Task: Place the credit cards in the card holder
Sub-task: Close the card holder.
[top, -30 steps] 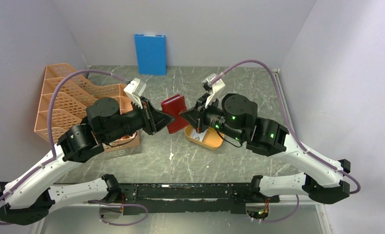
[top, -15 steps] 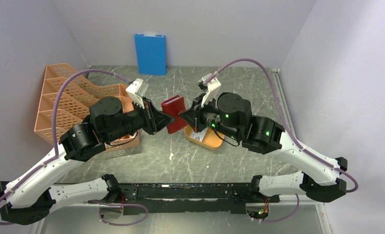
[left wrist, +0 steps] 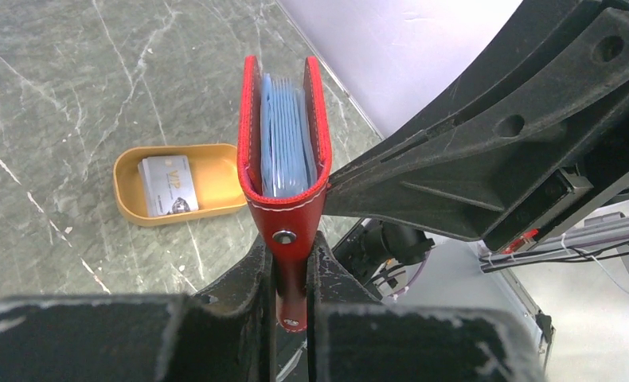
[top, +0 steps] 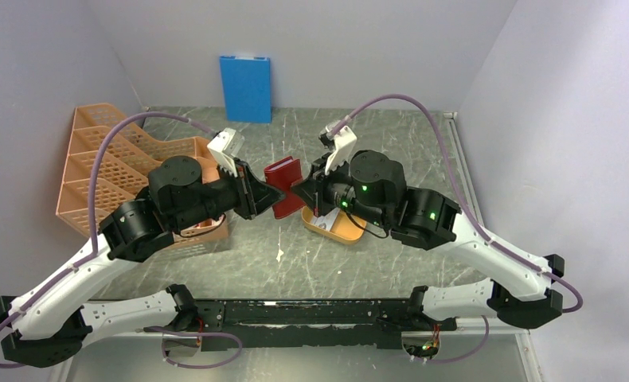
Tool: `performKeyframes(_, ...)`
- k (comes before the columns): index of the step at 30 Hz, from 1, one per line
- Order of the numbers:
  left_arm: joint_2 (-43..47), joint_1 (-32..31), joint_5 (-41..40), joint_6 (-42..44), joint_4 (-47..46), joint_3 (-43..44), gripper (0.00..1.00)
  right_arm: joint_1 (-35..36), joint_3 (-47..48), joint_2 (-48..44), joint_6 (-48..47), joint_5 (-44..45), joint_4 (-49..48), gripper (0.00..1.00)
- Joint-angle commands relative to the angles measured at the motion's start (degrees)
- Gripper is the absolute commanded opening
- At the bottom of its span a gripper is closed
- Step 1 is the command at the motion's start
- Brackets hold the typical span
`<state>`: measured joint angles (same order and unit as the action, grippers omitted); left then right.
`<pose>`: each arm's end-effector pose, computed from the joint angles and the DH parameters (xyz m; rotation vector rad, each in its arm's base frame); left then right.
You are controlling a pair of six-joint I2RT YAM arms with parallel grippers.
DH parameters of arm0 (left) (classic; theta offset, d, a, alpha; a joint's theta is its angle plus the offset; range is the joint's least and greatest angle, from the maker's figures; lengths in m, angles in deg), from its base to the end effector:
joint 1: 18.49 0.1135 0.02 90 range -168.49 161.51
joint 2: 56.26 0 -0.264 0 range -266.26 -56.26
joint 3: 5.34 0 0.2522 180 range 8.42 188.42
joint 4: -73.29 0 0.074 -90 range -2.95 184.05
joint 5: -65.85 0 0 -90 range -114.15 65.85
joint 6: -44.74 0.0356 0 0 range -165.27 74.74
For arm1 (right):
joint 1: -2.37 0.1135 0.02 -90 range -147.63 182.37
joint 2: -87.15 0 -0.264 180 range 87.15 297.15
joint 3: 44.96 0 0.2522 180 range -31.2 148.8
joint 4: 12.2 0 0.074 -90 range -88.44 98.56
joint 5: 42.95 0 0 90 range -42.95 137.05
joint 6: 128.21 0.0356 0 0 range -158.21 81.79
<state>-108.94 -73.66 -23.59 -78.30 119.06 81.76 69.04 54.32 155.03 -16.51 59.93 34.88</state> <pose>0.0999 -0.1442 0.4444 0.3742 1.8736 -1.0960 0.1025 0.2177 0.4601 -0.5829 1.8381 0.8594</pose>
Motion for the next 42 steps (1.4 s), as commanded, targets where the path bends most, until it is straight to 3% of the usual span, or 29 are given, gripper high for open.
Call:
performKeyframes(1, -0.7, -1.9, 16.1, -3.7, -12.8, 0.9, 0.05, 0.9, -0.1, 4.3, 2.5, -3.7, -5.7, 0.0)
performKeyframes(19, 1.9, -1.9, 11.5, -2.3, -10.5, -0.8, 0.05, 1.1, -2.8, 1.9, 3.4, -4.3, -7.4, 0.01)
performKeyframes(23, 2.8, -1.9, 7.4, -1.6, -8.1, -0.8, 0.05, 1.1, -3.2, -0.2, 3.8, -4.9, -7.2, 0.25)
performKeyframes(26, 4.4, -1.9, 3.6, -2.0, -6.6, -1.4, 0.05, 1.1, -3.9, -2.9, 4.3, -4.9, -6.3, 0.37)
performKeyframes(37, 6.9, -1.9, -0.5, -2.9, -4.2, -3.3, 0.05, 1.1, -3.2, -11.6, 5.0, -6.9, -1.7, 0.56)
performKeyframes(42, 8.9, -1.9, -0.1, -2.4, -5.2, -5.2, 0.05, 1.1, -4.9, -16.0, 3.9, -5.9, -0.6, 0.59)
